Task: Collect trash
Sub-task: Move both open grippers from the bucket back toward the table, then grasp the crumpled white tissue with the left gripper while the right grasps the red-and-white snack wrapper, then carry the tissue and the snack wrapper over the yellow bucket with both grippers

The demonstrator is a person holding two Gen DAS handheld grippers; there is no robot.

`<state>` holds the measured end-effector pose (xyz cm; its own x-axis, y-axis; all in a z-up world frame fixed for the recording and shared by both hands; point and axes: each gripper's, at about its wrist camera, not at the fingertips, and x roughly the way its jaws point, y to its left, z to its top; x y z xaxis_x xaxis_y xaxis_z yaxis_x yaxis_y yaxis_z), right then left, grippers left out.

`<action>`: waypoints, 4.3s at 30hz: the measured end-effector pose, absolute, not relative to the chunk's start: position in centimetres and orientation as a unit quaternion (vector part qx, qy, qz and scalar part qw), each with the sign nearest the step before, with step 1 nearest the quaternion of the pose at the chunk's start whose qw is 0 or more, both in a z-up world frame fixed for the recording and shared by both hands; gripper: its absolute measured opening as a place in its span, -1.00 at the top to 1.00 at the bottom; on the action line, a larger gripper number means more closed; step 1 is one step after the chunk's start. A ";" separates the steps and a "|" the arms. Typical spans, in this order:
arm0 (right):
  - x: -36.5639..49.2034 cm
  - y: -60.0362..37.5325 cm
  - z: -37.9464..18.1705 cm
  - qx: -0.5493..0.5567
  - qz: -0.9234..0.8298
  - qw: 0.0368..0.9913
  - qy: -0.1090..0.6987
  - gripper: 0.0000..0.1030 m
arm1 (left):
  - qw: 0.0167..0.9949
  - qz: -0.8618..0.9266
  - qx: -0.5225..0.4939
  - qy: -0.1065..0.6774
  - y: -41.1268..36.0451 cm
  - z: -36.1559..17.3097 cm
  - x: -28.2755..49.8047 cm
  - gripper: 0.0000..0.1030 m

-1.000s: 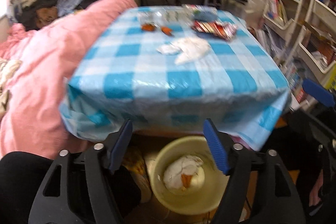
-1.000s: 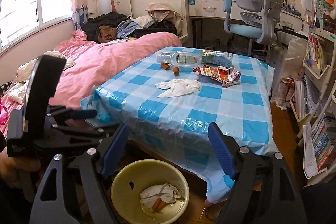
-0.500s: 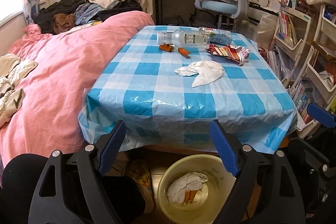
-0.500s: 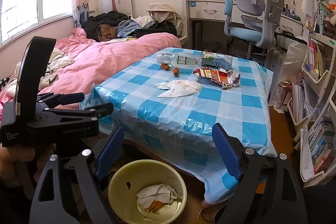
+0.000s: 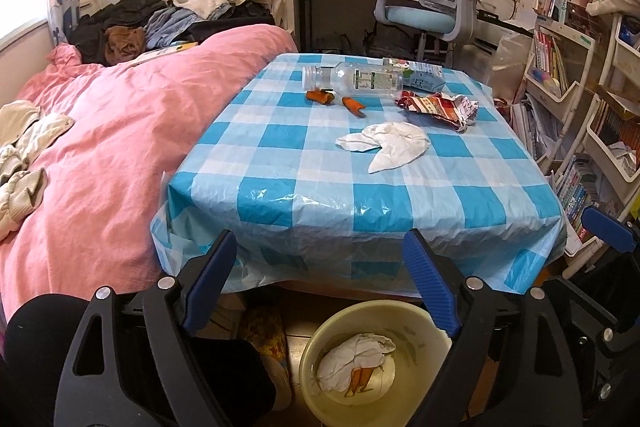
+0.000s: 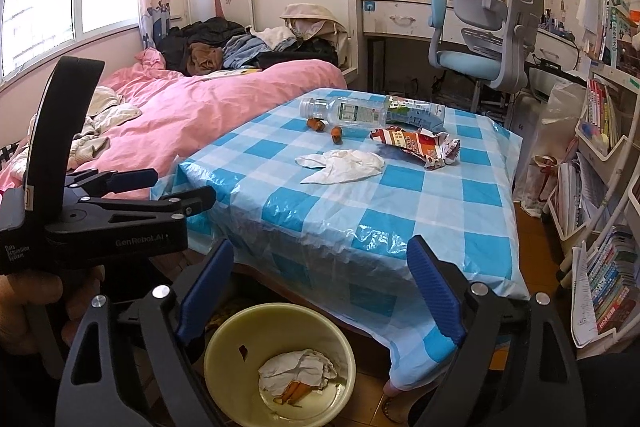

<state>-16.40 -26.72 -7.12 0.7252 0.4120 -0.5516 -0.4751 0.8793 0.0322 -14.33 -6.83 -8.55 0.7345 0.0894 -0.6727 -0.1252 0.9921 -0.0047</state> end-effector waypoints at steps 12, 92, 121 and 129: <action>-15.2 -26.2 -6.7 -0.058 0.247 0.926 0.279 -0.64 | 0.929 0.056 -0.033 0.364 -6.8 -8.8 -13.4 -0.60; 1.7 -28.4 -5.0 -0.045 0.222 0.922 0.314 0.82 | 0.918 -0.025 -0.056 0.391 -9.2 -9.4 2.8 0.83; -13.5 -26.5 -4.9 -0.063 0.305 0.910 0.276 0.82 | 0.930 -0.012 -0.038 0.366 -7.4 -7.2 -7.1 0.83; -15.0 -24.5 -7.3 -0.086 0.335 0.881 0.322 0.81 | 0.927 -0.014 -0.031 0.374 -7.4 -7.5 -9.4 0.83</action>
